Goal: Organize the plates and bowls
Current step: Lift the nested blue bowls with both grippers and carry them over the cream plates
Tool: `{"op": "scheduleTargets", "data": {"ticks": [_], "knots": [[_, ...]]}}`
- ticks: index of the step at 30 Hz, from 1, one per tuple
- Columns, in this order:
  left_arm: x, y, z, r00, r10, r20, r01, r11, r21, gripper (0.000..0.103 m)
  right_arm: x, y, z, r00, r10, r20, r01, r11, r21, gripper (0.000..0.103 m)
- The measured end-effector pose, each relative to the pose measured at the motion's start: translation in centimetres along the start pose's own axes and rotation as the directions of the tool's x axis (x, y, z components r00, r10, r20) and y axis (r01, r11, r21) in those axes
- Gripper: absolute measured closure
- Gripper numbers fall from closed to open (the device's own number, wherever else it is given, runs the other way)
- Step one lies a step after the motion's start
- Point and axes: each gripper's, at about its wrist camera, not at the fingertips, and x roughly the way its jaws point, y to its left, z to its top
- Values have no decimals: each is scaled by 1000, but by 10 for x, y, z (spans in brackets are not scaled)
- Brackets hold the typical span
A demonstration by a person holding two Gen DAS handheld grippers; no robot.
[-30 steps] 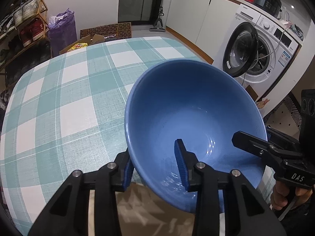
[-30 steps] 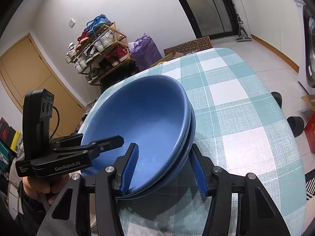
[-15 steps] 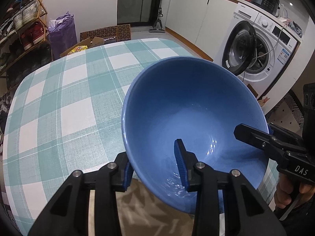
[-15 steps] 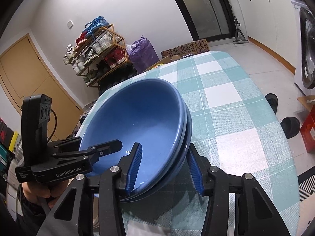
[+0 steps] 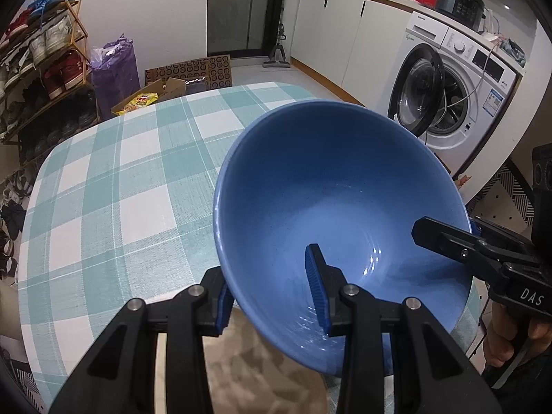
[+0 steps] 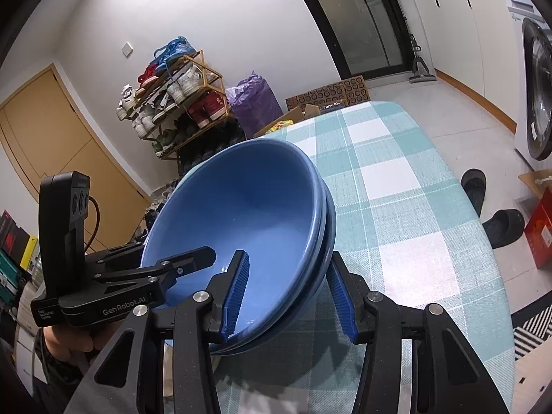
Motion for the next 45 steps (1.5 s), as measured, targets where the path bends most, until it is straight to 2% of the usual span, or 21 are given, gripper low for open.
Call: {"op": "scheduleTargets", "data": {"ticks": [7,27,37,45], "knots": [[-17,1,-2,1000,12,18,-12,1000,-9,66,-15,14,0,1000,10,11,-10,1000,-16,55],[-71,27,-32,994,78,75,-73,995,-65,66,-29,69,-11,993,117,-18,-119,987,-108,55],[-85,42,-47,989,110,96,-100,990,-104,66,-27,92,-20,987,155,-50,-161,977,-139,55],[-87,56,-60,987,122,105,-106,984,-141,66,-18,106,-26,985,151,-78,-162,973,-163,55]]}}
